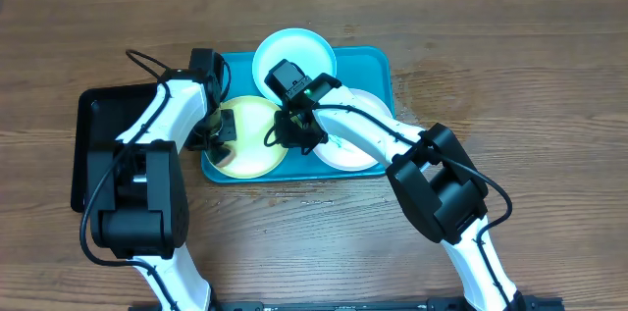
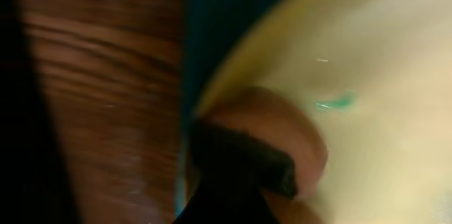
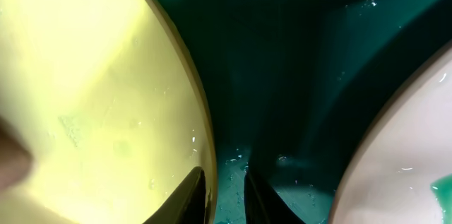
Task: Clean dirty plates on tray and stack at the side
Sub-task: 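Scrub the yellow plate with the sponge in the left gripper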
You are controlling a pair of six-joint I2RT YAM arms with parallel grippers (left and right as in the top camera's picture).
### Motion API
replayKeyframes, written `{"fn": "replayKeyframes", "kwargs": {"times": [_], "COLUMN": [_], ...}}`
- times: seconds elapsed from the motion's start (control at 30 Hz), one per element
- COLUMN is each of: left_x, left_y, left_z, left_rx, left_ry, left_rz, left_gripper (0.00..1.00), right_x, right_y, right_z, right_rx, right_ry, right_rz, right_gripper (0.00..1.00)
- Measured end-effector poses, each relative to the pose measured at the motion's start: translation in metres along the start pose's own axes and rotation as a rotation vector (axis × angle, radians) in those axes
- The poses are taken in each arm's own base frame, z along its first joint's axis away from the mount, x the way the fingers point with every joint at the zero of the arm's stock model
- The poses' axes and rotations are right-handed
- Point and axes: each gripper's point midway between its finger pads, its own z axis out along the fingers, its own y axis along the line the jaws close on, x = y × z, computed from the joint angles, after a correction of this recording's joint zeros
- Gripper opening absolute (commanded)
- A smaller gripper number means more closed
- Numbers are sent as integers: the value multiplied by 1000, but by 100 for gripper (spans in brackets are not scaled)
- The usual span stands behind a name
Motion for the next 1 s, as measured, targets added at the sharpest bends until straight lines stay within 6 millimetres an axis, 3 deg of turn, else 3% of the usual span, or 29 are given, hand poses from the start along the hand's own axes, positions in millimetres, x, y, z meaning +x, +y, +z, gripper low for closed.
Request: {"fn": "replayKeyframes", "kwargs": {"times": [0.27, 0.43, 0.57, 0.8, 1.0], "left_x": [-17, -37, -40, -25, -32], "left_y": [9, -29, -61, -75, -61], "left_z": [-22, -33, -41, -26, -9], "left_rx": [-49, 194, 382, 455, 360], "left_ry": [-38, -81, -87, -51, -112], "left_rz": [-27, -43, -29, -20, -30], "left_gripper": [4, 4, 4, 4, 4], "right_x": [1, 1, 1, 1, 1], "right_y": [3, 3, 3, 3, 3], "right_z": [0, 0, 0, 0, 0], "right_rx": [-8, -9, -10, -10, -9], "right_ry": [2, 2, 0, 0, 1], "right_rz": [-20, -25, -26, -29, -29], "right_gripper": [21, 21, 21, 21, 21]}}
